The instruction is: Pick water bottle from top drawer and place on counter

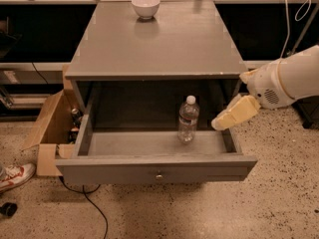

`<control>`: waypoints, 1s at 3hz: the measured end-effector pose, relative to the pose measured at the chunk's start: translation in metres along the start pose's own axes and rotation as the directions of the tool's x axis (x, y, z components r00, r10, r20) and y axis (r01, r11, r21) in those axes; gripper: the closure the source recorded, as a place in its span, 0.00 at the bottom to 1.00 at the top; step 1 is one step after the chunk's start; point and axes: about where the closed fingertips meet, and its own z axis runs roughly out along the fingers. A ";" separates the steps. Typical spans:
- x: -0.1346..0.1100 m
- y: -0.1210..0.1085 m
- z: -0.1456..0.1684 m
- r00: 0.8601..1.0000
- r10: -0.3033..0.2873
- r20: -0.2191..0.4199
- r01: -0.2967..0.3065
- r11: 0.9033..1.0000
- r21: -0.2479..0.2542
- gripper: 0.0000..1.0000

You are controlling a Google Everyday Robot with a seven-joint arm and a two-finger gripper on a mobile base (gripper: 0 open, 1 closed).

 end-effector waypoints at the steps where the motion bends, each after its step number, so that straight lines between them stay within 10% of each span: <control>1: 0.017 -0.004 0.036 0.999 0.019 0.040 -0.017 0.999 -0.032 0.00; 3: 0.043 -0.023 0.097 0.987 0.045 0.153 -0.040 0.999 -0.035 0.00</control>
Offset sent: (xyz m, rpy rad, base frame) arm 0.0458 0.0075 -0.1120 0.1587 -0.0380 0.0231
